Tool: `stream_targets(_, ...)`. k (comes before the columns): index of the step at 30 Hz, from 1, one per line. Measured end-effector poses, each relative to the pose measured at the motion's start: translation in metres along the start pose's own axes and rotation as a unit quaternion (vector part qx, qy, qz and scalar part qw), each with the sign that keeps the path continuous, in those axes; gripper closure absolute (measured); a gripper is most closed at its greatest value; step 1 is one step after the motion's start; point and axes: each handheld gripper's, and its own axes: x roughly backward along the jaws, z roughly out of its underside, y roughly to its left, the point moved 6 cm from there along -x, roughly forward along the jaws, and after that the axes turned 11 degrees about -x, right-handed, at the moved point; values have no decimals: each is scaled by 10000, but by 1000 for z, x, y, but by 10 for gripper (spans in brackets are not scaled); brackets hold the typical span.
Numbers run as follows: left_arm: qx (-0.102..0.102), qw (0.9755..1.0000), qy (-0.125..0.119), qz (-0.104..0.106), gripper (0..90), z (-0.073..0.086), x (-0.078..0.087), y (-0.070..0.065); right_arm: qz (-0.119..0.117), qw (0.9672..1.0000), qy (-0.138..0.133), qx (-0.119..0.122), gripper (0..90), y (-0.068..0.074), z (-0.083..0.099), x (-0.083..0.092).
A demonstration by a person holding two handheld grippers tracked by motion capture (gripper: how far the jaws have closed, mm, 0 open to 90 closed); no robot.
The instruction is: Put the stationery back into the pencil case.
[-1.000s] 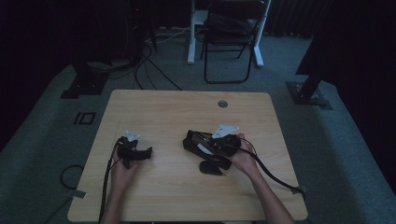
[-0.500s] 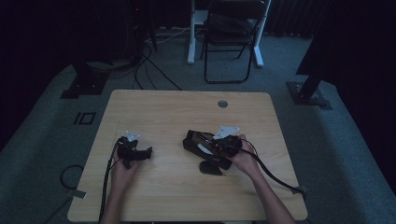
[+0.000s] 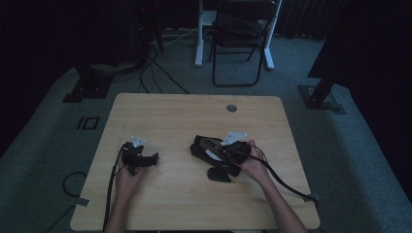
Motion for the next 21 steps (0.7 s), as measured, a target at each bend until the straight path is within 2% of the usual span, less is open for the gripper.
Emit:
stream_targets(12, 1, 10000, 0, 0, 85, 0, 0, 0, 149, 9998, 99, -21, 784, -3, 2, -3)
stream_targets(14, 1, 10000, 0, 1, 85, 0, 0, 0, 167, 9999, 27, -33, 742, -3, 1, -2)
stream_targets(21, -2, 10000, 2, 0, 85, 0, 0, 0, 150, 9998, -110, -57, 734, -2, -2, 6)
